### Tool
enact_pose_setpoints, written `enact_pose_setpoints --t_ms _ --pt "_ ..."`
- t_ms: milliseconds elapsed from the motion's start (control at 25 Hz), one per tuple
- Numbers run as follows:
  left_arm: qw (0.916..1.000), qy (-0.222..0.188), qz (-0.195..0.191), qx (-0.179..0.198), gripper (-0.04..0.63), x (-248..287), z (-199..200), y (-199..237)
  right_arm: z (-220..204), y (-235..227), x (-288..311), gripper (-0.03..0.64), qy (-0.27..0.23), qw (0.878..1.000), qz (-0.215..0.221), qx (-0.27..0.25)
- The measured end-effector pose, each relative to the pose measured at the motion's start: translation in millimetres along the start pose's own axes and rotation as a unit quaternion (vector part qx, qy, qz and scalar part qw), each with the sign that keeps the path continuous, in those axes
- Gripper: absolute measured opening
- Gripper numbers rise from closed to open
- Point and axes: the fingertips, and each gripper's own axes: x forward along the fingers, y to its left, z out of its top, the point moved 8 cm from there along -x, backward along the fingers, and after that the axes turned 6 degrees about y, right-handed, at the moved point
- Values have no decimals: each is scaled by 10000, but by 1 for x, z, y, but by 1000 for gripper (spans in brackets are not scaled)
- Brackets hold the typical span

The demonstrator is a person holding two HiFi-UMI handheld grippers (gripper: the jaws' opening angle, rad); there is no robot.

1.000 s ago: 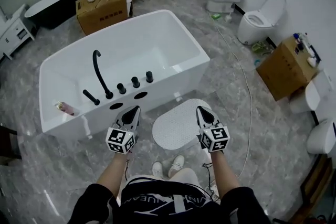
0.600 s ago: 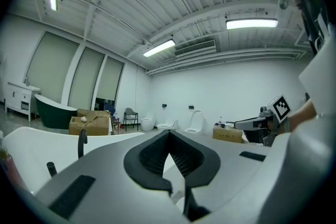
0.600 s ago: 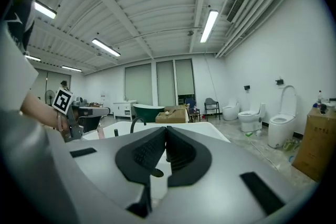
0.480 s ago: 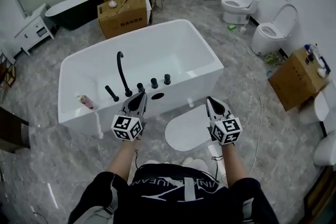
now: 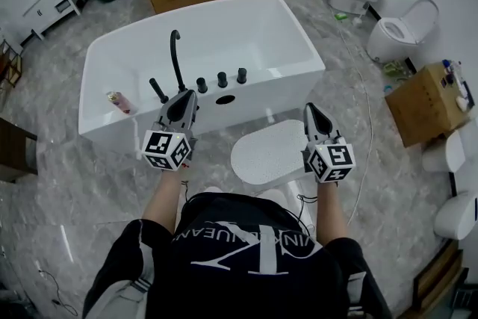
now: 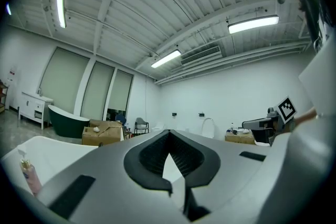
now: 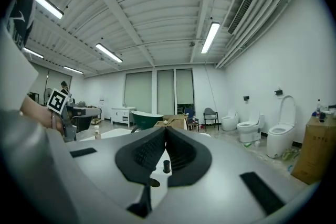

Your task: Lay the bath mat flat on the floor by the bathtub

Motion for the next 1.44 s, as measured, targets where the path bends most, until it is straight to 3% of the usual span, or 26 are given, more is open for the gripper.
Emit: enact_pose_setpoints --t_ms 400,1000,1440 --pt "9997 9 250 -62 12 -18 -11 14 -15 4 -4 25 44 9998 -102 183" --pt "9995 178 166 222 12 -18 -23 9 -30 15 1 25 231 9996 4 154" --pt "9994 235 170 189 12 -16 -30 12 -35 17 3 25 339 9993 44 127"
